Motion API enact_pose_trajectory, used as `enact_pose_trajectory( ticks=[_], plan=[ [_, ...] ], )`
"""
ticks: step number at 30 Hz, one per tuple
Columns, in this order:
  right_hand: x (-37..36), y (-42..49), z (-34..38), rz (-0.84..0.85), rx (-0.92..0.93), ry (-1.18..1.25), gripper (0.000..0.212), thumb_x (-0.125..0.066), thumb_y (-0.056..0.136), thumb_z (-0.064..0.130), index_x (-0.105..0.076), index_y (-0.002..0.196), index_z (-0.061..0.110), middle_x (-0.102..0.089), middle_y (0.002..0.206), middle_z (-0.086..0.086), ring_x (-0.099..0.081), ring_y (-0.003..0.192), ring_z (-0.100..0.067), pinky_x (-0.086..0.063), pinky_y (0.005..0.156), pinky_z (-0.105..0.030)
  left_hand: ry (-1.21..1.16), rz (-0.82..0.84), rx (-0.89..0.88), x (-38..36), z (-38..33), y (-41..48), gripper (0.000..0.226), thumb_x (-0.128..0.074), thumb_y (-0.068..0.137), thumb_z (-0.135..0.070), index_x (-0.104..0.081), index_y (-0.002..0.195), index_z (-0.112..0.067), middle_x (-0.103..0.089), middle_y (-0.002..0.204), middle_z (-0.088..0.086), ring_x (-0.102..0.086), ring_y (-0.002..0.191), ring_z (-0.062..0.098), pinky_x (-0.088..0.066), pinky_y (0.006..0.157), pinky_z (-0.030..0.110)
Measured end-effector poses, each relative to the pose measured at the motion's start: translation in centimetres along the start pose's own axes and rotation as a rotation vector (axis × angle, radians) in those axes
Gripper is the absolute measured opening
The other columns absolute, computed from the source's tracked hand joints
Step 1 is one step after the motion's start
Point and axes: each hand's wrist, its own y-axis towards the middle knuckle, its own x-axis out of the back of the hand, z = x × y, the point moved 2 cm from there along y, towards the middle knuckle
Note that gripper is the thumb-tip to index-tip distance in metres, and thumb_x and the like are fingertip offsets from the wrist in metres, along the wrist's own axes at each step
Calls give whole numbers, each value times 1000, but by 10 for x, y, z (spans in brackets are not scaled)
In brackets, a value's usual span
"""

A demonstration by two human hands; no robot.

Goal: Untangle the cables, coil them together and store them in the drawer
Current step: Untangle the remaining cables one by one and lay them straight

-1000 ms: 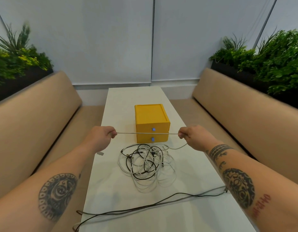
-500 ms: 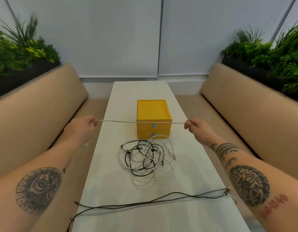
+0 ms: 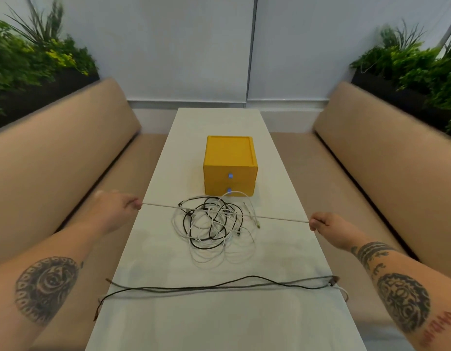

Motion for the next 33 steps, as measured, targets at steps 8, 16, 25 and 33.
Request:
enact_pose_trajectory(
  ticks=[8,16,25,33],
  plan=[
    [-63,-17,-37,86,-19,-9,21,-47,100,27,-59,84,28,-64,71,2,-52,59,-12,-47,54,-25,-258,134,175,-77,27,-68,37,-52,99,-18,-50,67,-37,-61,64,-12,-49,75,6,-31,74,31],
    [-106,-33,-69,-29,89,-150,29,-58,95,30,-50,71,45,-54,85,17,-50,92,-10,-44,84,-32,-350,87,167,-154,42,-107,36,-62,91,-14,-57,69,-41,-64,78,-18,-55,85,8,-44,86,43],
    [-135,-52,-29,-191,20,-279,29,-42,98,35,-64,117,33,-60,116,11,-50,116,-15,-24,104,-36,-319,67,148,-164,7,-123,22,-48,95,-37,-63,110,-40,-65,110,-16,-56,110,16,-38,100,47],
    [-163,-55,41,-35,239,-186,76,-27,90,68,-24,155,29,-27,159,6,-19,148,-19,-12,119,-44,-196,76,-94,-166,-46,-132,62,-38,79,-80,-55,128,-47,-52,104,-25,-51,110,7,-19,108,40]
  ],
)
